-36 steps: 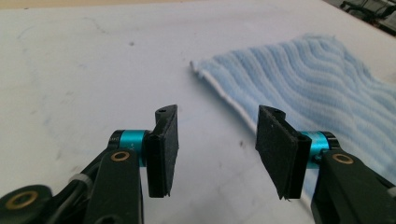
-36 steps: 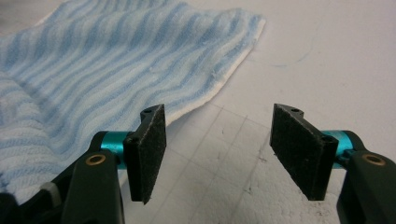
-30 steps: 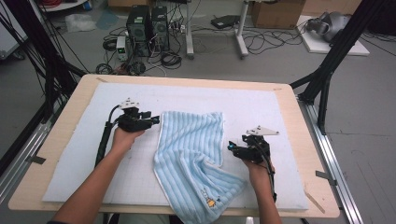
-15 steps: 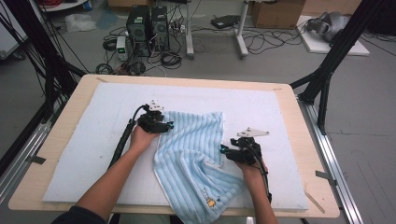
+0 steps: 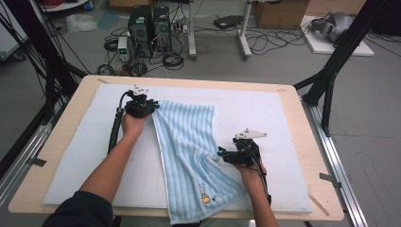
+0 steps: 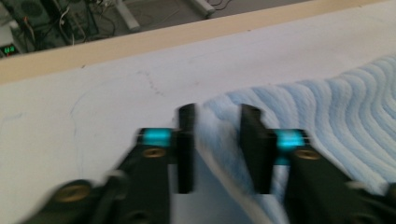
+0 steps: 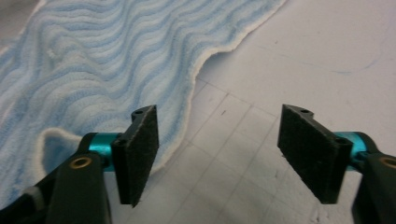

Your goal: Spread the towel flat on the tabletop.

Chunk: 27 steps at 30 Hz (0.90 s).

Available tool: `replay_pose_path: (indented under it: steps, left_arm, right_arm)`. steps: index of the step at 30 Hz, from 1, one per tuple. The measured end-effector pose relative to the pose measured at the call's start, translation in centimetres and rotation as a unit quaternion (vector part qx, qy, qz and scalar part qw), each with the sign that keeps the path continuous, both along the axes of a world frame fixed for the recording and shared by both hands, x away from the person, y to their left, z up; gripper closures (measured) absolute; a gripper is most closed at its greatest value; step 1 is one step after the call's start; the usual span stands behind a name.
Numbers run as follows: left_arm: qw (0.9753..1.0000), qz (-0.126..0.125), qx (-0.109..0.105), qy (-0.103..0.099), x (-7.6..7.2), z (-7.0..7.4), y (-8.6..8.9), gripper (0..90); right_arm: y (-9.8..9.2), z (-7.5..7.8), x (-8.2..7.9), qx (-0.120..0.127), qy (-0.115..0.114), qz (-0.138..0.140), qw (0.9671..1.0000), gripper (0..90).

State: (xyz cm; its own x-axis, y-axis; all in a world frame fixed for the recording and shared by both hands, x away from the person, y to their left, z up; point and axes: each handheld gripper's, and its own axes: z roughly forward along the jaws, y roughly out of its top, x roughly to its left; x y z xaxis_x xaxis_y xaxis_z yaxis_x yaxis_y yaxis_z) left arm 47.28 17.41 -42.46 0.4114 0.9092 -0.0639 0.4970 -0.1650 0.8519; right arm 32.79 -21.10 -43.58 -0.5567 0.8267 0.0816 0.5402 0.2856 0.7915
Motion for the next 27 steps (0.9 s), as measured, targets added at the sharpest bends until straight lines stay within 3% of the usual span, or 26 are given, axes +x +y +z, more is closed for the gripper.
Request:
replay_pose_path:
  steps: [3, 5, 8, 10, 15, 19, 20, 22, 24, 25, 27]
  left_arm:
    - [0.9996, -0.01, -0.003, 0.025, -0.2, -0.7, 0.6, 51.5]
    - [0.9989, -0.019, -0.015, 0.039, -0.6, -0.9, 0.8, 48.5]
    - [0.999, -0.026, -0.023, 0.029, -1.6, -1.1, 0.9, 47.6]
    - [0.9982, -0.038, -0.023, 0.04, -2.0, -1.1, 0.9, 46.8]
    - [0.998, -0.049, -0.023, 0.034, -2.7, -0.6, 0.9, 45.1]
    - [0.9977, -0.05, -0.029, 0.035, -3.1, -0.7, 1.3, 45.0]
    - [0.9975, -0.051, -0.033, 0.035, -3.2, -0.7, 1.4, 45.1]
    - [0.9972, -0.054, -0.037, 0.036, -3.4, -1.0, 1.6, 45.1]
    - [0.997, -0.054, -0.035, 0.042, -3.4, -1.4, 1.9, 45.0]
    - [0.997, -0.053, -0.036, 0.045, -3.5, -1.5, 2.1, 45.1]
    - [0.9961, -0.056, -0.039, 0.055, -3.5, -1.7, 2.2, 45.0]
  right_arm:
    - [0.0, -0.1, 0.1, 0.003, -0.004, -0.005, 1.0, 23.0]
    - [0.1, -0.1, 0.2, 0.005, -0.002, -0.002, 1.0, 27.4]
    - [0.5, -0.2, 0.3, -0.001, -0.006, 0.011, 0.9999, 44.9]
    - [0.9, -0.2, 0.5, 0.006, -0.008, 0.021, 0.9997, 53.9]
    - [2.9, -0.4, 2.3, 0.017, 0.009, 0.04, 0.999, 56.4]
    - [4.4, -1.0, 4.3, -0.022, 0.028, 0.033, 0.9988, 61.3]
    - [4.5, -1.1, 4.8, -0.023, 0.035, 0.033, 0.9986, 63.0]
    - [4.5, -1.0, 5.5, -0.027, 0.035, 0.037, 0.9983, 73.4]
    - [4.4, -0.8, 6.0, -0.037, 0.031, 0.051, 0.9975, 84.4]
    - [4.3, -0.7, 6.1, -0.045, 0.027, 0.05, 0.9973, 84.9]
    - [3.9, -0.5, 6.4, -0.054, 0.007, 0.024, 0.9983, 85.0]
